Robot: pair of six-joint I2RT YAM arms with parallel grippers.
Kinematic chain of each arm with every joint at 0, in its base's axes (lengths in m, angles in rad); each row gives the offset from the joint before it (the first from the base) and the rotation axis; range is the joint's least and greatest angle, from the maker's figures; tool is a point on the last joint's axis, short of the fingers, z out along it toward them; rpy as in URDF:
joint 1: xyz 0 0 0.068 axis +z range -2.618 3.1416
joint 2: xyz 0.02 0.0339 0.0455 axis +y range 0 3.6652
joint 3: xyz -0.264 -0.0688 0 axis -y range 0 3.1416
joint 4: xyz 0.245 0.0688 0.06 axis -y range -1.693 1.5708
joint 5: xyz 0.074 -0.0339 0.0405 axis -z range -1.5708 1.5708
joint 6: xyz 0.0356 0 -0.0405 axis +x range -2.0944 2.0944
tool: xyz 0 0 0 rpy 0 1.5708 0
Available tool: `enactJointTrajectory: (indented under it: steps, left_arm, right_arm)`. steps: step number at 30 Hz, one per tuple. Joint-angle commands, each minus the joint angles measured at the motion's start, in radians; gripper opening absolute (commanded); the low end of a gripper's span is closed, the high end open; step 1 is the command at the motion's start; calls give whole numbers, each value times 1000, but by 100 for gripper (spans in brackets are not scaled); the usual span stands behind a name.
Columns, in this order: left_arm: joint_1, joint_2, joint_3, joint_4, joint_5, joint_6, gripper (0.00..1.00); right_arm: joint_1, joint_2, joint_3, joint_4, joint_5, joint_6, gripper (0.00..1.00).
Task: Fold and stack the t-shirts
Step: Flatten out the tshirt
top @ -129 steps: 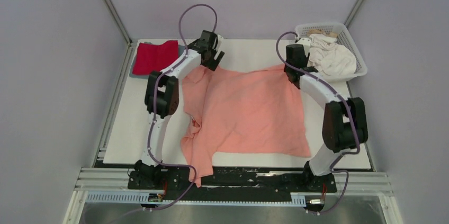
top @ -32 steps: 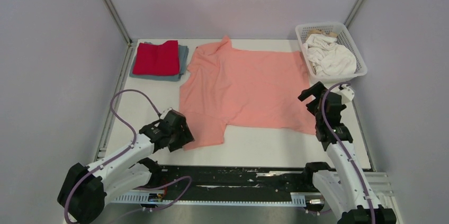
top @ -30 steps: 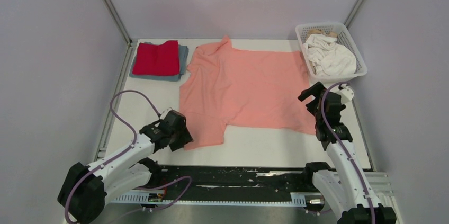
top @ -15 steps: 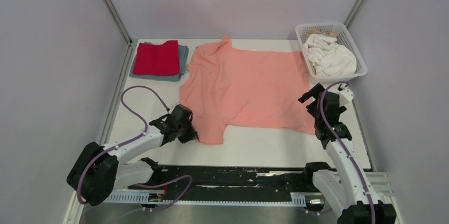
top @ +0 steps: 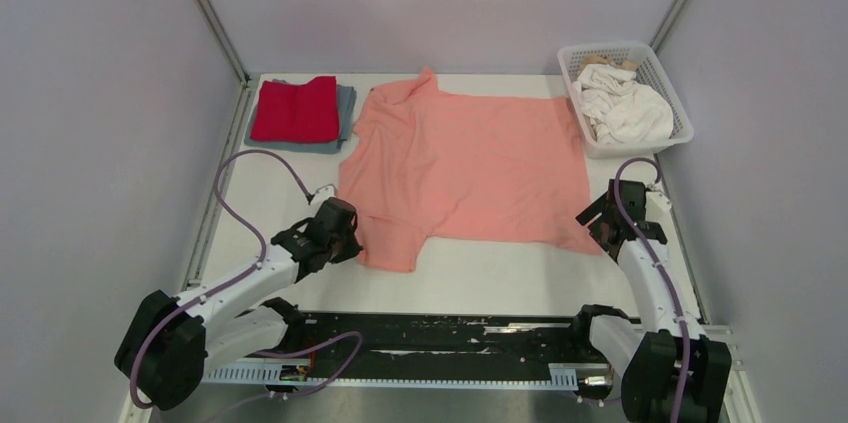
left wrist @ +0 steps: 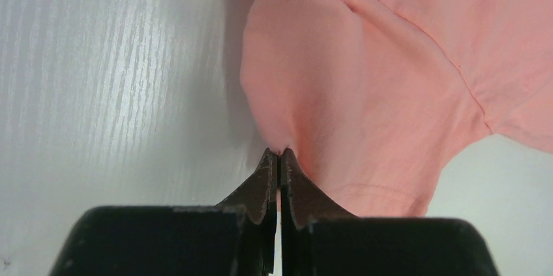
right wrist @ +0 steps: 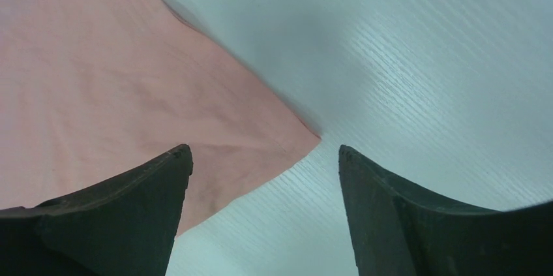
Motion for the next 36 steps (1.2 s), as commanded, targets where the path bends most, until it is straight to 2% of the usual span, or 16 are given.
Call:
enactJointTrajectory:
  steps: [1, 5, 10, 16, 18, 24, 26, 30, 36]
  left_arm:
    - [-1, -45, -20, 16, -60, 37, 0]
    - [-2, -71, -30, 22, -60, 41, 0]
    - [-1, -90, -39, 28, -60, 37, 0]
    - [-1, -89, -39, 30, -61, 36, 0]
    - [-1, -90, -39, 25, -68, 32, 0]
    - [-2, -85, -32, 7, -90, 23, 0]
    - [-1, -86, -30, 4, -93, 24, 0]
    - [-2, -96, -17, -1, -96, 34, 0]
    - [0, -136, 93, -9, -83, 97, 0]
  right_arm:
    - [-16, 46, 13, -20, -74, -3, 77]
    - [-17, 89, 3, -20, -90, -22, 61]
    - [-17, 152, -19, 6, -73, 10, 60]
    - [-18, 257, -26, 70, -114, -2, 48]
    - [-18, 286, -28, 86, -129, -10, 47]
    - [-18, 342, -37, 128, -235, -27, 25]
    - [-17, 341, -41, 133, -244, -37, 13]
    - [-17, 292, -17, 134, -269, -53, 0]
    - [-14, 164, 100, 176, -342, -63, 0]
